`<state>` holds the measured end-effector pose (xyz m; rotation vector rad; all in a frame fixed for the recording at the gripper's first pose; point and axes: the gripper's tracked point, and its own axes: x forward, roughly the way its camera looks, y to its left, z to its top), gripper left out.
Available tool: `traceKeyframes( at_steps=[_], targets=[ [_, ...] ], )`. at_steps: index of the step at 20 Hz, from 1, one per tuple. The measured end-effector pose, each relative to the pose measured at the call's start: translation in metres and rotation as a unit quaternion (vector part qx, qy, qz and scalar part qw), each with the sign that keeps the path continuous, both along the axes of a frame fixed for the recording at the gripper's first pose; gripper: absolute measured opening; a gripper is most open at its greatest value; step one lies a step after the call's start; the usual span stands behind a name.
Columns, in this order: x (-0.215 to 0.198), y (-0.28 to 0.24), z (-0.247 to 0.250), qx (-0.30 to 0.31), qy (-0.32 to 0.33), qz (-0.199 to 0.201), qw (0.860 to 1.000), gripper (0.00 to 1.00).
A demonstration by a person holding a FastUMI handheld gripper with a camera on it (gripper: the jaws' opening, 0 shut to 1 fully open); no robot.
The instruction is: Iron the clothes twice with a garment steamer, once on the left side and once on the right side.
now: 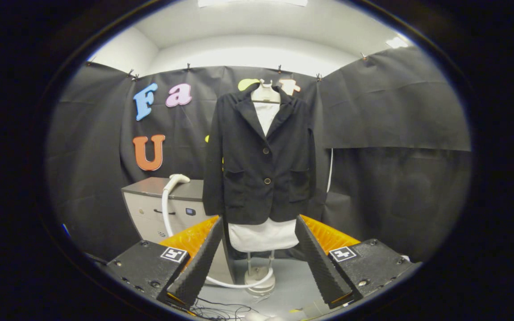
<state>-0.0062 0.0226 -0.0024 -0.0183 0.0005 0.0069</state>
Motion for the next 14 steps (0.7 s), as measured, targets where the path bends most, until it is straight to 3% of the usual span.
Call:
traceKeyframes(
  at_steps=[14],
  targets=[
    [0.042,0.055,-0.002,0.002,0.03,0.042,0.999,1.0]
  ],
)
